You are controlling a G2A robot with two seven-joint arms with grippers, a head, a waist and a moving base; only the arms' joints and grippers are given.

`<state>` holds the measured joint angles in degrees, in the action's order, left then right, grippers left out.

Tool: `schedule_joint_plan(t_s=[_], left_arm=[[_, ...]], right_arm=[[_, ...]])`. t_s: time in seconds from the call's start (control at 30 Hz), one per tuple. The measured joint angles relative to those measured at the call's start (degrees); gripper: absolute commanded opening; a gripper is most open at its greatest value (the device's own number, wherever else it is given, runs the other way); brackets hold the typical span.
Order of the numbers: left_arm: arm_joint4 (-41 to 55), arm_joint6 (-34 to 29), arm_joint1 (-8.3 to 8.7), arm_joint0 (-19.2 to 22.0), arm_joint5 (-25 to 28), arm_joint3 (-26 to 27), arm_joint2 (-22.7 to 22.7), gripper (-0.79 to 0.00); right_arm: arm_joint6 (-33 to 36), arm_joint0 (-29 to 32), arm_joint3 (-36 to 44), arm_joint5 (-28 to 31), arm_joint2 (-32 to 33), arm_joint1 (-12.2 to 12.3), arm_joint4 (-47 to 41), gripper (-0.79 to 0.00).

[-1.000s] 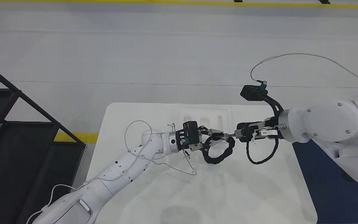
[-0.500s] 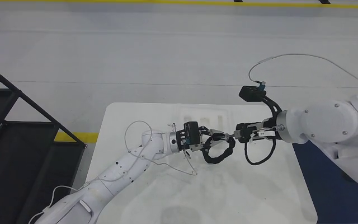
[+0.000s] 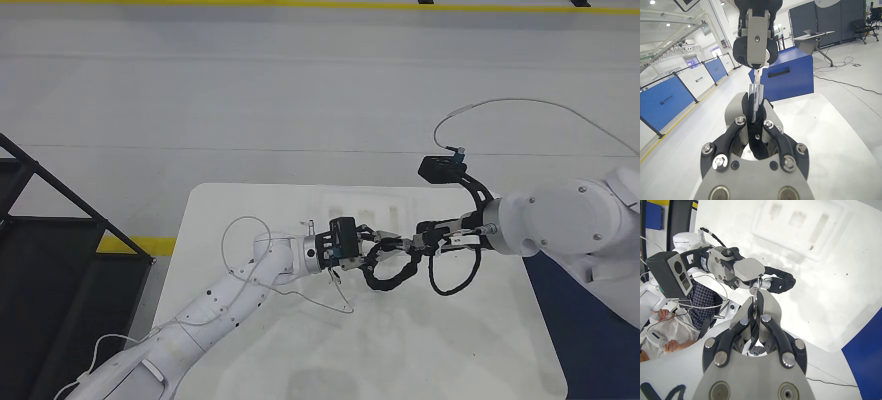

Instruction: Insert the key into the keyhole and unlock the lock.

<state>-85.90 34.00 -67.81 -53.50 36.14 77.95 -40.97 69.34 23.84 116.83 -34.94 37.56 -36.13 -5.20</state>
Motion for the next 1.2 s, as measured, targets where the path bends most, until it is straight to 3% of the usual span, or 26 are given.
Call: schedule_joint_plan(t_s=[0.13, 0.17, 0.2, 0.33, 0.47, 0.67, 0.83, 0.97, 1.2], left_arm=[[-0.28, 0.08, -0.08, -0.21, 0.29, 0.17, -0.30, -0.785], [-0.35, 0.11, -0.10, -0.24, 0.35, 0.17, -0.37, -0.785], [-0.41, 0.13, -0.14, -0.30, 0.43, 0.17, -0.45, -0.785], [0.01, -0.14, -0.23, -0.50, 1.26, -0.25, -0.73, -0.785], [2.31, -1.66, -0.26, -0.39, 4.40, -1.25, -1.32, -0.785], [7.48, -5.17, 0.15, 0.71, 13.04, -3.10, -3.39, -0.785], [11.69, -12.07, 0.73, 2.44, 21.49, -3.57, -5.00, -0.785], [16.08, -17.17, 1.30, 3.48, 21.90, -1.96, -4.07, -0.785], [28.71, -26.38, 3.90, 7.60, 21.86, -0.42, 1.61, -0.785]], right_arm=[[-0.08, -0.66, -0.49, -0.08, -0.88, -0.35, -0.10, -0.767], [-0.11, -0.79, -0.59, -0.10, -1.02, -0.42, -0.22, -0.231], [-0.14, -0.94, -0.70, -0.13, -1.13, -0.52, -0.46, 0.000], [-0.33, -1.39, -0.79, 0.82, -0.88, -0.82, -0.94, 0.000], [-1.41, -1.48, -0.78, 5.86, 0.19, -0.78, 0.42, 0.000], [-2.07, 0.15, -0.74, 20.97, 2.58, 0.23, 4.54, 0.000], [-3.26, 3.54, -0.85, 33.50, 5.55, 1.63, 6.54, 0.000], [-3.22, 7.51, -0.67, 38.70, 7.94, 3.07, 7.38, 0.000], [-2.53, 13.73, -0.26, 43.59, 12.82, 5.47, 7.94, 0.000]])
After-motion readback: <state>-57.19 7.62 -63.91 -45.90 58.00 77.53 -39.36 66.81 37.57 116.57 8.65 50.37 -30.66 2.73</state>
